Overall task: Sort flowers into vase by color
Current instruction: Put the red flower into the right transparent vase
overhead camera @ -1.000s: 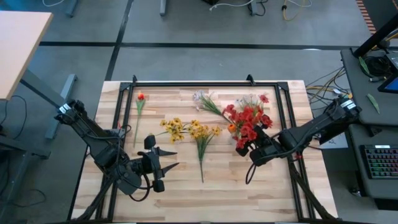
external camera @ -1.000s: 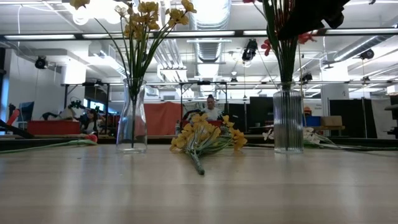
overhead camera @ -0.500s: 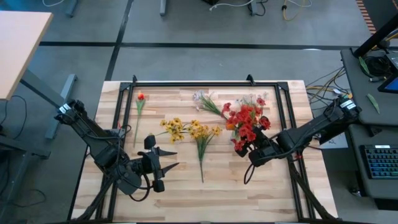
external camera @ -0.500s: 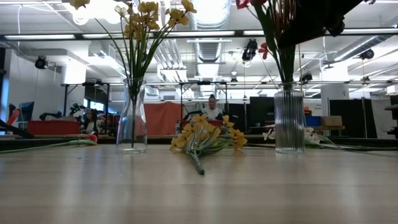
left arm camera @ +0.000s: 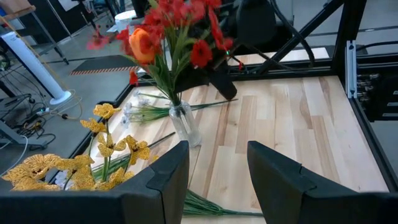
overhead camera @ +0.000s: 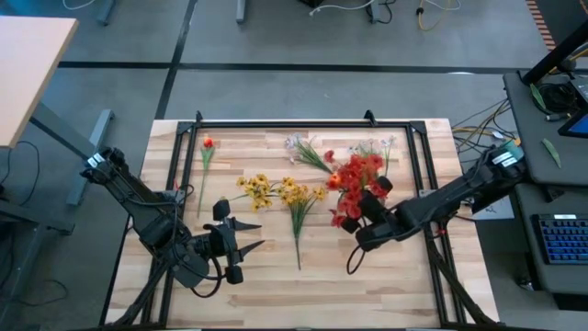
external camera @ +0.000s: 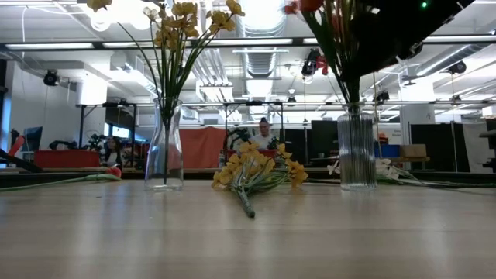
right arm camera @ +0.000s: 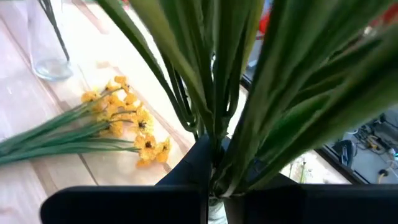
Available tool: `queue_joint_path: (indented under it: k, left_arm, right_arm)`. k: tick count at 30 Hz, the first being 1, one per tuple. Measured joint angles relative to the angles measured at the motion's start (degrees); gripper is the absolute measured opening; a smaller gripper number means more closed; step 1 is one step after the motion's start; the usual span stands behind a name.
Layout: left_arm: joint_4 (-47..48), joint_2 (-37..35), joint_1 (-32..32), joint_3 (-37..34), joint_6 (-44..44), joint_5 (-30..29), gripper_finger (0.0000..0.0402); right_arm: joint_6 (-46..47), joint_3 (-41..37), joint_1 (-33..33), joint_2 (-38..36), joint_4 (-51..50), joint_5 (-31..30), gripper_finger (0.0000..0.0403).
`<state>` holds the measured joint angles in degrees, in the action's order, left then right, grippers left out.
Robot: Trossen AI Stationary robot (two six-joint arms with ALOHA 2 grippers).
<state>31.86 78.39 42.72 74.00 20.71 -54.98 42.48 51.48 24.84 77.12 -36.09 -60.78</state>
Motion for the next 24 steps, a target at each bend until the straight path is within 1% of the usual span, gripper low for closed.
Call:
queue_joint_path:
  k: [7, 16, 19, 24]
  left_arm:
    - [-0.17, 0.00, 0.00, -0.02, 0.00, 0.00, 0.0148]
    - [-0.15, 0.00, 0.00, -0.04, 0.55, 0.00, 0.0148]
    - [-0.15, 0.00, 0.00, -0.04, 0.88, 0.00, 0.0148]
    - [-0.05, 0.00, 0.00, -0.04, 1.56, 0.00, 0.0148]
  right_arm:
    - [-0.09, 0.09, -0.02, 1.44, 0.26, -1.22, 0.0013]
    - [0.11, 0.09, -0.02, -0.36, 0.30, -0.40, 0.0015]
    - [0.23, 0.27, -0.02, -1.08, 0.30, -0.30, 0.0031]
    - [0.36, 0.52, -0.02, -2.50, 0.39, -0.38, 0.0086]
